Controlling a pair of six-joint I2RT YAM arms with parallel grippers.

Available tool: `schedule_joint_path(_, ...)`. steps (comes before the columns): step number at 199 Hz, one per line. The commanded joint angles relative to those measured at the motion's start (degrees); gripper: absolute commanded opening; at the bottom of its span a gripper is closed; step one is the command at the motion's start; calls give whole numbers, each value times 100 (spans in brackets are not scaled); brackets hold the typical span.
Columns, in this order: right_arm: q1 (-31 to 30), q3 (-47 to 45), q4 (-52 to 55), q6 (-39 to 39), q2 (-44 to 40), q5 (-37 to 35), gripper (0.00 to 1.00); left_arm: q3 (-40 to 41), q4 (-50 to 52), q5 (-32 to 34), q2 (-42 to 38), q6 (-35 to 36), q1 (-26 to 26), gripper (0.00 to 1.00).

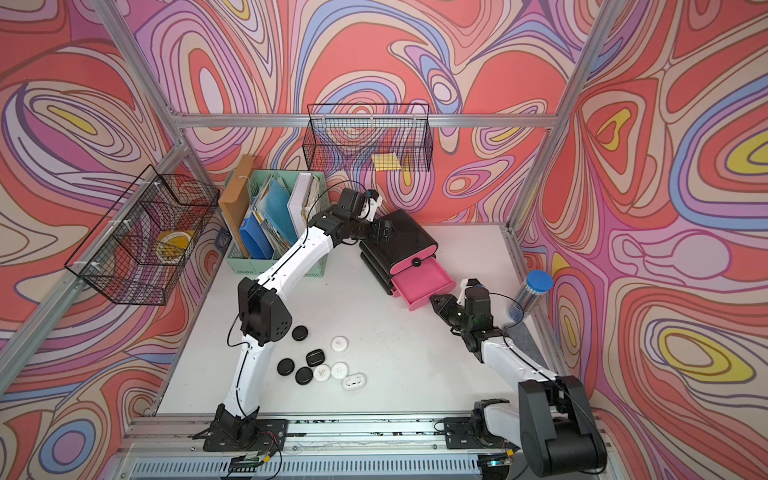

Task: Put the bluetooth earphones in the drawer according to color
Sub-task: Open the drawer in the storage box.

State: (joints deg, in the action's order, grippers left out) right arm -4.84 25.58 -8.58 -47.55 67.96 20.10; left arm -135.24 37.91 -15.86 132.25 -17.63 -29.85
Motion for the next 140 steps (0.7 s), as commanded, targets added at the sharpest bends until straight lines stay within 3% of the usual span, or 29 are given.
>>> schedule_joint_path(1,22,149,832,437,-185,-151,26,275,817,-12,-40,-182,58,94)
schedule_joint_path(62,23,504,1568,1022,-800,291,60,1137,501,-295,-1184,-556,49,97)
schedule_joint_path(79,24,509,1773,1189,-986,574,61,1698,350,-240,-1728,-632,40,99)
schedule_joint_path(140,-101,153,1772,1346,-1471,1284,62,5021,-861,191,-3962,-933,35,99)
